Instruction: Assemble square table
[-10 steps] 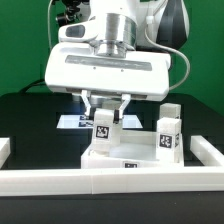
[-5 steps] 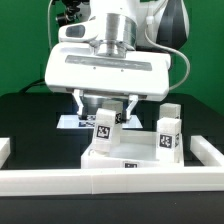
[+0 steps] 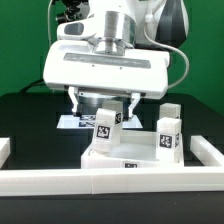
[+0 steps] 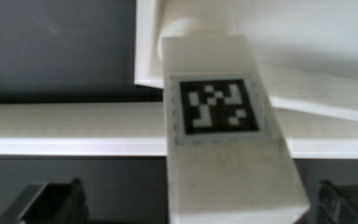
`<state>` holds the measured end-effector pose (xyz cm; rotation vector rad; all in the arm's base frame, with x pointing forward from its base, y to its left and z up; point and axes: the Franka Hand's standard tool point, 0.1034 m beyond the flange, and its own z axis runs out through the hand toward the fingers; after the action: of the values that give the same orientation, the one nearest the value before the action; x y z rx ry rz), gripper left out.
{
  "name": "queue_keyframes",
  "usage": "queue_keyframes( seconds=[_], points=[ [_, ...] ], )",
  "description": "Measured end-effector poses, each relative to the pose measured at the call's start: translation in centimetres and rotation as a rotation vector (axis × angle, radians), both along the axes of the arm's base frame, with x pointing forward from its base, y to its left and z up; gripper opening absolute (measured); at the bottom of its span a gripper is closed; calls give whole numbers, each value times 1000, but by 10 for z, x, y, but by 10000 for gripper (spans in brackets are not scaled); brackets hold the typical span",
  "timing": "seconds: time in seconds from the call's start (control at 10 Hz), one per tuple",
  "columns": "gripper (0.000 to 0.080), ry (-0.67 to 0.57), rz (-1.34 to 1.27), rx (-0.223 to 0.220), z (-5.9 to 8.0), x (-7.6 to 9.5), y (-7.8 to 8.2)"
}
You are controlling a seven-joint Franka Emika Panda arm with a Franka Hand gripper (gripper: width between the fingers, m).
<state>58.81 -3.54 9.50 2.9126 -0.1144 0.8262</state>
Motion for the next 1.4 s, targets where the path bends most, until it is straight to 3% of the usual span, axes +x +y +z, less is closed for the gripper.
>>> queue_keyframes(
  seconds=[0.2,0.3,0.5,0.6,0.9,1.1,1.4],
  points=[
    [649,16,-5,15,10,2,-4],
    [649,50,-4,38,10,2,1],
    [649,64,-5,40,6,0,-1],
    [649,177,-4,89,-5,-4,2],
    [649,373,4,164,-13,-4,-1],
    [649,478,14,187,-15,-4,-2],
    [649,465,15,181,-14,0,-3]
  ],
)
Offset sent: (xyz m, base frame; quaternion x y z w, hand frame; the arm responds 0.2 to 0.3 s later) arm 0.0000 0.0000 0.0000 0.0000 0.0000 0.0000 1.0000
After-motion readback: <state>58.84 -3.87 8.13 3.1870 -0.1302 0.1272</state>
